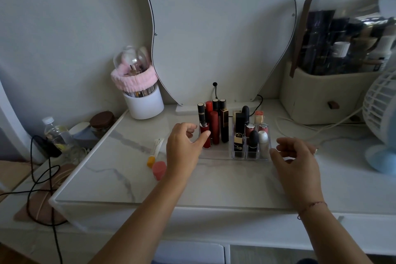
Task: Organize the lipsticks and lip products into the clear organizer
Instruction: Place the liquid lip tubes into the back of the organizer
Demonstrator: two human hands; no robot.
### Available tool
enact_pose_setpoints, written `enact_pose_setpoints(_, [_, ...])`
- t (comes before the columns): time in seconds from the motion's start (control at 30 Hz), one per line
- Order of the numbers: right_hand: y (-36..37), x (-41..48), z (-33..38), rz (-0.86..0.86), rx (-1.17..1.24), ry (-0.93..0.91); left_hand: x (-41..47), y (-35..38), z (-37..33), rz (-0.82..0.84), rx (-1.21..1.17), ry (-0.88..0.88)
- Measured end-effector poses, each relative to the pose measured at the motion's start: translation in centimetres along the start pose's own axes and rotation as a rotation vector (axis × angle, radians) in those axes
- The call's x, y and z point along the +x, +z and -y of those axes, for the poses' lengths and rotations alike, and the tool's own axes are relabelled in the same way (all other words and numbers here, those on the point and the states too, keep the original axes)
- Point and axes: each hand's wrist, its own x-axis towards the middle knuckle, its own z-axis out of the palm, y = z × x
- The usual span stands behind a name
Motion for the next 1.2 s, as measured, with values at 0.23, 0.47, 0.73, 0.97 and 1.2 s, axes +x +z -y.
enact_pose_setpoints(0.23, [-4.7,2.9,-1.9,0.022,-0.629,0.14,-1.1,-1.5,-0.1,-0.005,-0.037,0.052])
enact_pose_setpoints(0.47, [-5.0,3.3,-2.3,0.03,-0.544,0.098,-3.3,-0.9,-0.9,0.105,-0.098,0.117])
enact_pose_setpoints(0.73, [-5.6,1.2,0.5,-0.044,-0.069,0.002,-4.7,-1.3,-2.6,0.194,-0.152,0.187])
enact_pose_setpoints(0.97, [-3.4,-3.5,4.9,0.22,0.023,-0.182,-6.9,-0.5,-6.1,0.246,0.006,0.476])
enact_pose_setpoints(1.2, [-1.9,-4.2,5.5,0.235,0.106,-0.214,-7.3,-0.2,-5.1,0.159,0.064,0.596])
